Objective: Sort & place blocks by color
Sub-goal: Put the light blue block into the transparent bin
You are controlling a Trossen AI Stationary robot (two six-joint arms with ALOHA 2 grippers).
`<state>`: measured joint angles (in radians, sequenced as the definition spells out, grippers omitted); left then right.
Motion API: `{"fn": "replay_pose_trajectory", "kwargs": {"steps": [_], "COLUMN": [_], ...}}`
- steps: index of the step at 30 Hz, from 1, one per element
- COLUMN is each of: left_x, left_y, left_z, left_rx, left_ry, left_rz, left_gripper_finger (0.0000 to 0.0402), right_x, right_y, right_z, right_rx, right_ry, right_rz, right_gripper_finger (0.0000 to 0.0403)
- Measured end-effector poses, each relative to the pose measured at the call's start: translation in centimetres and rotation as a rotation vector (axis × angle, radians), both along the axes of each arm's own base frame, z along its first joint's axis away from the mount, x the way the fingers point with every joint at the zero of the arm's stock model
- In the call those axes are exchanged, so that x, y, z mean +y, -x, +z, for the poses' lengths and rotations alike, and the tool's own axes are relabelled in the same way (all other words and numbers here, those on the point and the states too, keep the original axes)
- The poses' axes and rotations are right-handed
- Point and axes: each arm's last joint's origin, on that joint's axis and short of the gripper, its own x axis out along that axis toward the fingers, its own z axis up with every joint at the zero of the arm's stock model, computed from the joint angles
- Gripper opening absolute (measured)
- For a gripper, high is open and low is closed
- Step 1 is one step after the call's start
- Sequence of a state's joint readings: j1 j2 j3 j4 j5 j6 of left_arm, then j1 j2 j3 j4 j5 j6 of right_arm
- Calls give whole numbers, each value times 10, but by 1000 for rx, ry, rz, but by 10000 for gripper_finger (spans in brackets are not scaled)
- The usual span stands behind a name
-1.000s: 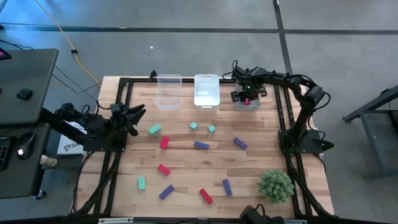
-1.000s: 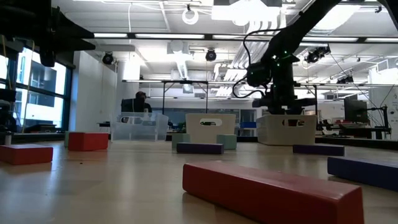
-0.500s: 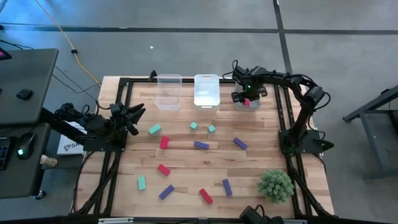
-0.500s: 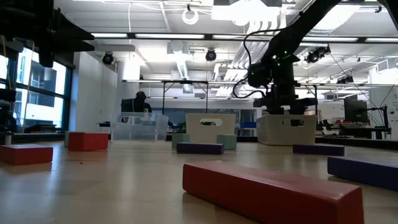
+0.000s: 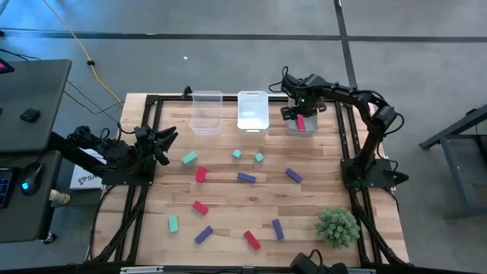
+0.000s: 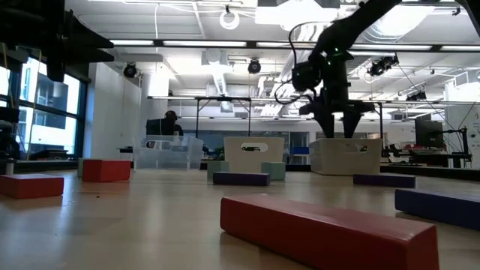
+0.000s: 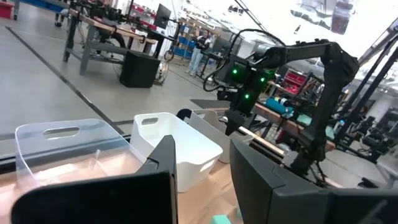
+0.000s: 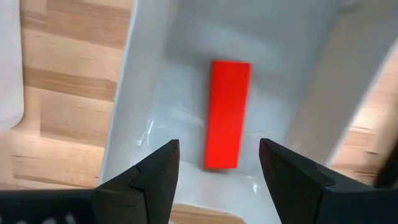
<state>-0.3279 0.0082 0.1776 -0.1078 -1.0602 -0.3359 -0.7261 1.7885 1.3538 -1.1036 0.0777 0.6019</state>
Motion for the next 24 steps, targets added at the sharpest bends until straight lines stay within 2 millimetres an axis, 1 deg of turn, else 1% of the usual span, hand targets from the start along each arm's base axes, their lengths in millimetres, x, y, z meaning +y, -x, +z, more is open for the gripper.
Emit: {"fn": "replay_pose_trajectory", "kwargs": {"steps": [5,9,15,20,24], "left_x": [0,0,0,1,1], "left_y": [0,0,1,1,1], "left_z": [0,0,5,5,4], "left_rx": [-10,-23,-5,-7,17], "left_ry": [11,22,-39,-32,-54], "left_rz": [3,2,7,26,29], "left_gripper_finger": [72,72,72,72,83], "right_x": [4,8,19,31,43], "right_y": [-9,-19,-36,-46,-53], "right_z": [27,52,85,110,130], "right_rx": [51,42,-18,-75,-129], "right_ry": [62,128,211,250,277], "right_rz": [29,59,104,125,141], "right_gripper_finger": [212,212,212,212,212]}}
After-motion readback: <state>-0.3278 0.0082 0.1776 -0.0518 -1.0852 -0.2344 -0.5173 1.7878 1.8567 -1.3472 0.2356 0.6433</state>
